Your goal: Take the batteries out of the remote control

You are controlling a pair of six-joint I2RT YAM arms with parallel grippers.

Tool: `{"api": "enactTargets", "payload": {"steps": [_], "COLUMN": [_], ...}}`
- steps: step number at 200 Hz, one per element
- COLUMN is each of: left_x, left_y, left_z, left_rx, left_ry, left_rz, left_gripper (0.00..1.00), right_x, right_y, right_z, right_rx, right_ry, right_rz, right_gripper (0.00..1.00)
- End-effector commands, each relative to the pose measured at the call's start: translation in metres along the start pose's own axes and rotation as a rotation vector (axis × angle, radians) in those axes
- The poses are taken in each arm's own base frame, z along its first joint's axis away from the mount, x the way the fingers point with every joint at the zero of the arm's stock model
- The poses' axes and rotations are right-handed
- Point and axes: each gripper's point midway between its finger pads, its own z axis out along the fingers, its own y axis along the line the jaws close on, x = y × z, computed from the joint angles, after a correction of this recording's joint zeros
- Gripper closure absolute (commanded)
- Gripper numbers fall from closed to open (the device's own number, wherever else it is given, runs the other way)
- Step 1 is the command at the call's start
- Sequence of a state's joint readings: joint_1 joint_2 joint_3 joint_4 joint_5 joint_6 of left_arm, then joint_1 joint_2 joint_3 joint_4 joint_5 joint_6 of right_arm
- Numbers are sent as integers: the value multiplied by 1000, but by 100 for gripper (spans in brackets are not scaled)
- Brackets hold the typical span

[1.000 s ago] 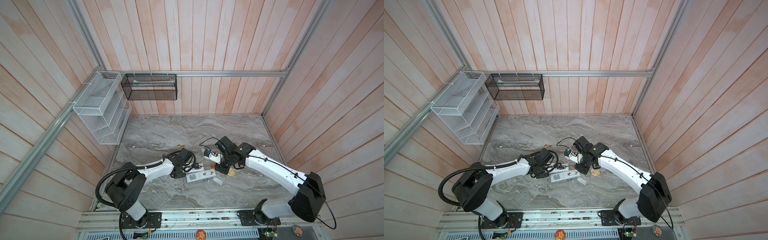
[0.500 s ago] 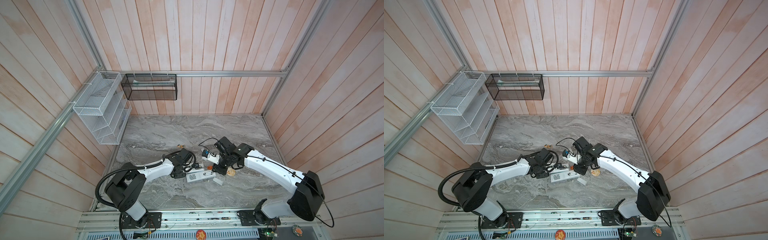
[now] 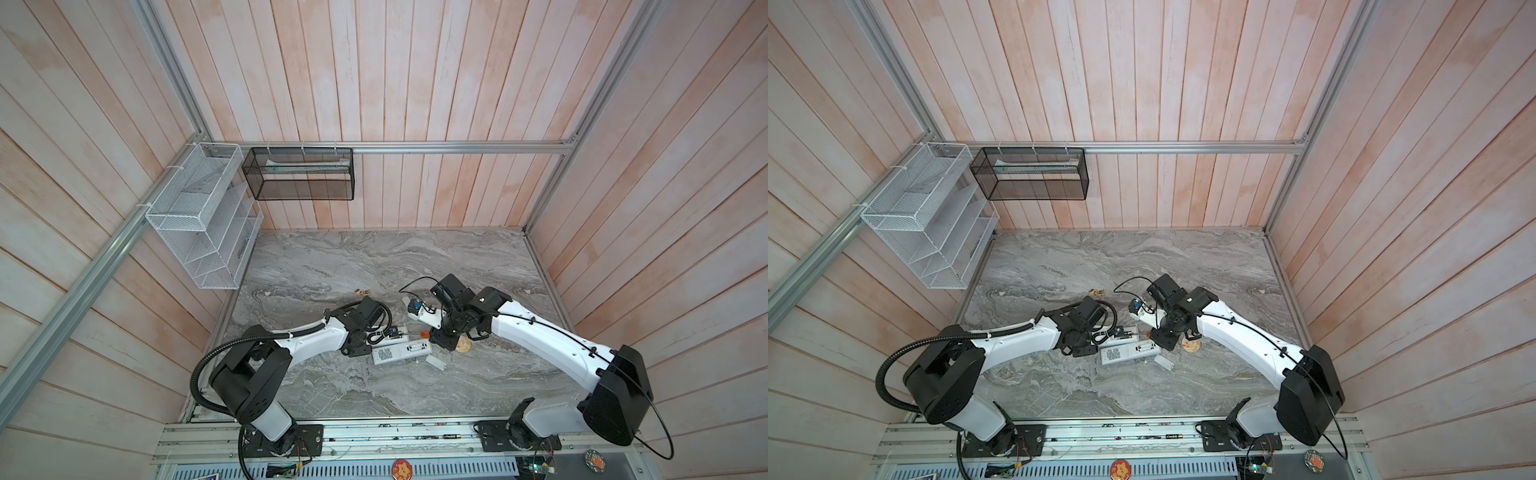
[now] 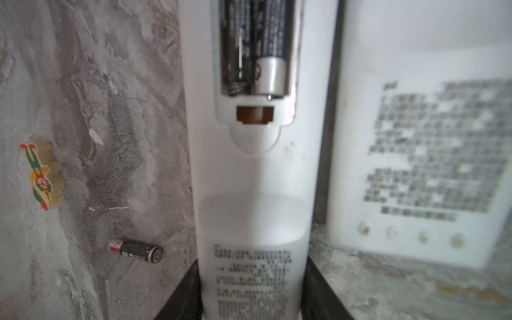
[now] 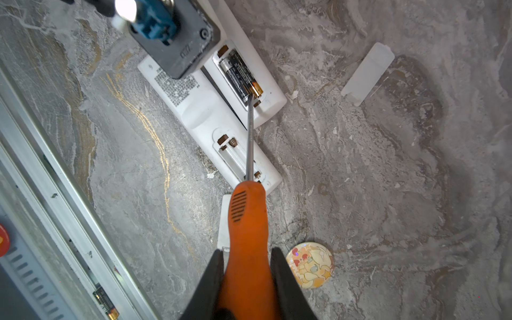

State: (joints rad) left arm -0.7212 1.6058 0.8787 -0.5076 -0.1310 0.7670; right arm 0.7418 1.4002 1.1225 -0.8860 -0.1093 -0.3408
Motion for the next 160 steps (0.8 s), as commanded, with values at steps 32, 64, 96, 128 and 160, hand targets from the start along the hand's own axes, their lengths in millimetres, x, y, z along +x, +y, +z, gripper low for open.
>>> {"api": "enactTargets", "payload": {"steps": [32, 64, 96, 128, 160], "left_x": [-5, -6, -6, -6, -6], "left_y": [1, 1, 2, 4, 4], "left_z": [-6, -6, -7, -8, -9], "left_rx": [-11, -12, -15, -23, -26], "left_ry": [-34, -35, -34, -31, -33], "left_rz": [15, 14, 15, 13, 13], "left_gripper": [100, 100, 100, 100, 100], "right_x": [-1, -1, 4, 7, 9], "right_y": [-13, -15, -10, -1, 3], "right_z": [-7, -6, -2, 4, 7], "right_rx": [68, 77, 57, 27, 20], "right_ry": [42, 48, 82, 108, 134], "right_rz": [16, 13, 6, -20, -30], "right_gripper": [100, 100, 100, 100, 100]}}
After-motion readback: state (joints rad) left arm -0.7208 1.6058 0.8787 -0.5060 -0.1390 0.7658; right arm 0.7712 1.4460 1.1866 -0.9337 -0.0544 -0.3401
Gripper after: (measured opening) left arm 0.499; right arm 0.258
